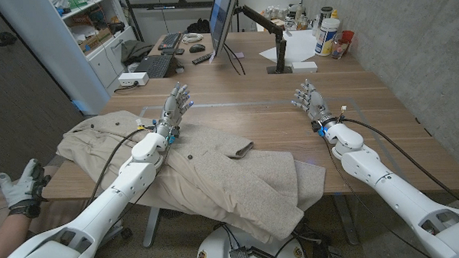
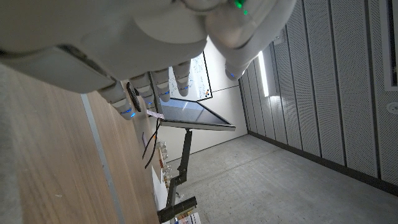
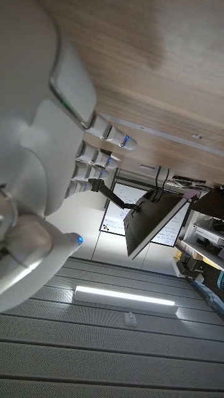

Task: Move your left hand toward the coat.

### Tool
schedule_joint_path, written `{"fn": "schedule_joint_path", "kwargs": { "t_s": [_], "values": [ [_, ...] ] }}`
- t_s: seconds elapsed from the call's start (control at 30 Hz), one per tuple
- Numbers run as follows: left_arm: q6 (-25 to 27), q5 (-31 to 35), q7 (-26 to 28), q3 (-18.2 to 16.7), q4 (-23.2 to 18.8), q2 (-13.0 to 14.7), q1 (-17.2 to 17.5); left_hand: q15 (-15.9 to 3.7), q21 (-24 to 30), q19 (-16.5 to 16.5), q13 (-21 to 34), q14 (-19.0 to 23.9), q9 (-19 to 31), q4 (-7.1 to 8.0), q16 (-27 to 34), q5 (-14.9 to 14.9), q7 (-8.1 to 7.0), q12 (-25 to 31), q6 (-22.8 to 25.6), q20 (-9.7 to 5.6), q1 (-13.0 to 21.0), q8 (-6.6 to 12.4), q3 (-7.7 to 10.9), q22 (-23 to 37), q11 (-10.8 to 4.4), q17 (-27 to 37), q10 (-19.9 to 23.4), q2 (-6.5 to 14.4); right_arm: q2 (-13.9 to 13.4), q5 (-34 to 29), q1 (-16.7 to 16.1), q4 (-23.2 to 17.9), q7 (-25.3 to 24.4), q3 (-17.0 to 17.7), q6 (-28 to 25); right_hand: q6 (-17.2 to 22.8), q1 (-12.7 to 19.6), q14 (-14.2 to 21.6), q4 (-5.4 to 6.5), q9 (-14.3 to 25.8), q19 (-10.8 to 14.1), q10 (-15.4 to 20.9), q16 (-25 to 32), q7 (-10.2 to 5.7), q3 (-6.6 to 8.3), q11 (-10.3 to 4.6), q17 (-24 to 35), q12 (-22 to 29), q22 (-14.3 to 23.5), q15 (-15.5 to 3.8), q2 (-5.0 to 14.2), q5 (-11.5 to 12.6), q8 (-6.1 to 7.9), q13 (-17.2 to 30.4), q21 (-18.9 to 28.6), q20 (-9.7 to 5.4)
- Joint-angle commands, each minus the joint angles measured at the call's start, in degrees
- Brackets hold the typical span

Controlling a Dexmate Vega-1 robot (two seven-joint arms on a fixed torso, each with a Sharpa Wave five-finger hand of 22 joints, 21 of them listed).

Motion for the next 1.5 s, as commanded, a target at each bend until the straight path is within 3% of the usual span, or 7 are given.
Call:
{"fn": "schedule_joint_path", "kwargs": {
  "t_s": [0.03,1.03,1.5],
  "values": [
    [0.6,1.4,1.4,0.1,-1.6,0.9,0.6,0.41,0.3,0.0,0.1,-0.3,0.3,-0.20,0.3,0.3,-0.43,0.0,0.1,0.27,0.5,0.29,0.41,0.2,-0.05,0.1,0.3,0.2,-0.2,-0.1,0.1,0.2,0.2,-0.2,-0.3,-0.3,0.2,0.0,-0.14,0.3,0.5,-0.1,0.2,-0.10,0.36,-0.10,0.2,0.3,0.3,0.00,0.05,0.4,0.07,0.1,-0.4,0.16],
    [2.6,4.6,5.2,0.5,-5.1,2.8,1.6,0.32,0.2,-0.5,-0.2,-0.7,0.2,-0.37,0.3,0.3,-0.53,0.0,0.3,0.23,0.5,0.36,0.51,0.2,0.01,0.1,0.2,0.2,-1.0,-0.2,0.2,-0.6,0.5,-0.5,-1.8,-0.8,-0.1,-1.6,-0.08,0.2,-0.2,-1.0,-0.2,-0.19,0.24,-0.13,0.1,0.1,0.3,0.34,0.06,0.4,-0.21,0.1,-1.6,0.24],
    [0.8,8.5,8.5,0.5,-6.0,3.3,2.6,-0.29,0.4,-0.1,-0.4,-0.1,0.2,-0.61,0.6,0.3,-0.36,0.5,2.0,-0.18,0.7,0.89,0.63,0.2,-0.23,0.0,1.5,0.2,-1.3,-0.3,0.3,-0.8,0.5,-0.6,-2.3,-1.0,-0.3,-1.9,-0.02,0.2,-0.3,-1.4,-0.2,-0.14,0.14,-0.04,0.1,0.1,0.3,0.43,0.01,0.4,-0.31,0.1,-2.1,0.27]
  ]
}}
